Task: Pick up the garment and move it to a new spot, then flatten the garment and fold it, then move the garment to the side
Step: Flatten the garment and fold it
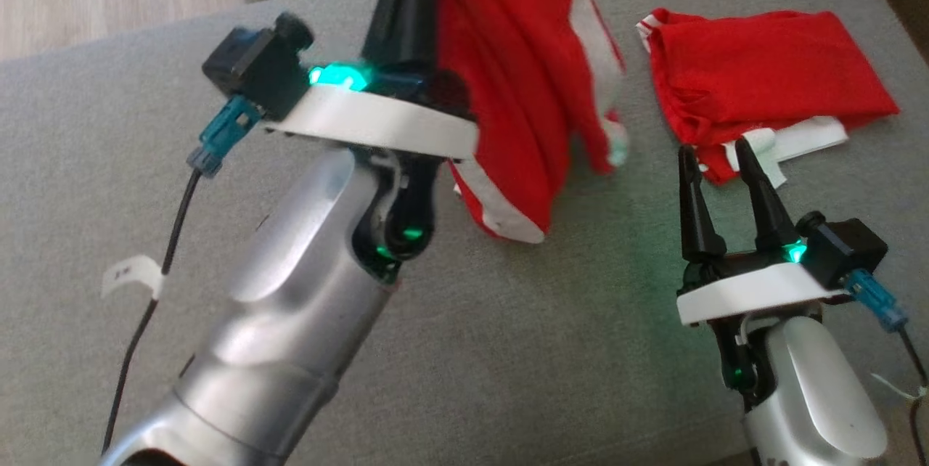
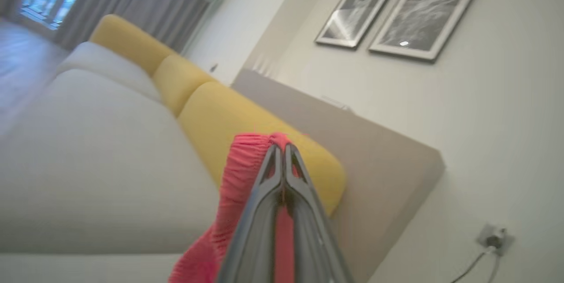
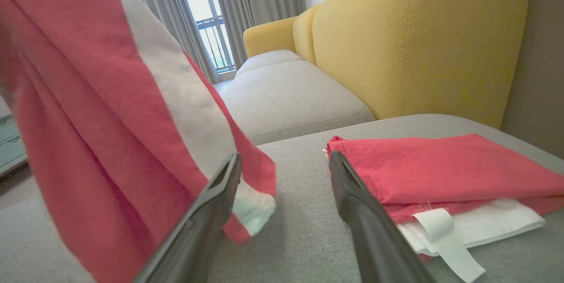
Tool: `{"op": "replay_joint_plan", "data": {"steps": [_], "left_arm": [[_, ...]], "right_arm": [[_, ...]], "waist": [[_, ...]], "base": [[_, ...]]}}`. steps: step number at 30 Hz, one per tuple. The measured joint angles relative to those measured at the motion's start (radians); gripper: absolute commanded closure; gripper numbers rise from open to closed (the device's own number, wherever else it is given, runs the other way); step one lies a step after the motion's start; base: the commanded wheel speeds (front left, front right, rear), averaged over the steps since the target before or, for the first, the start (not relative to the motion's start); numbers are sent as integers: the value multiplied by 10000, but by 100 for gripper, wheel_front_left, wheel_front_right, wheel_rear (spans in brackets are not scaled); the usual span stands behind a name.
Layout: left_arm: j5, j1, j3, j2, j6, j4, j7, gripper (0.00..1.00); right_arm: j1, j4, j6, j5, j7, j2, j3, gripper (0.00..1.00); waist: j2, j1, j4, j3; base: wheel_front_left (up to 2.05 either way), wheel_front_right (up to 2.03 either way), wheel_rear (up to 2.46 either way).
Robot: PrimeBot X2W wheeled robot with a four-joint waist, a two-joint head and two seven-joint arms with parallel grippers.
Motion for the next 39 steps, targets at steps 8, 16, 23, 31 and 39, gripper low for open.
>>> {"op": "replay_joint_plan", "data": {"steps": [8,16,23,31,39], "left_arm": [[1730,1940,1609,405,671,2968,2,100],[2909,2392,3482,332,527,3632,2,50],[4011,2635,4391,178,-476,3239,2,0],[5601,4265,4913,136,-1225,1419,0,0],[6059,5965,4993,102,-1384,65,-13,0]], "right_arm": [[-12,-13,0,-59,-10,0,-104,0],[-20,-4,0,-309,-10,2,21,0],[-19,-8,0,-449,35,2,13,0],[37,-92,0,-502,128,2,31,0],[336,-209,0,-533,230,2,38,0]], "waist": [[0,0,526,245],[0,1,1051,278],[0,0,1376,119],[0,0,1716,-207],[0,0,2046,-391]], "base": [[0,0,0],[0,0,0],[0,0,0],[0,0,0],[0,0,0]]}}
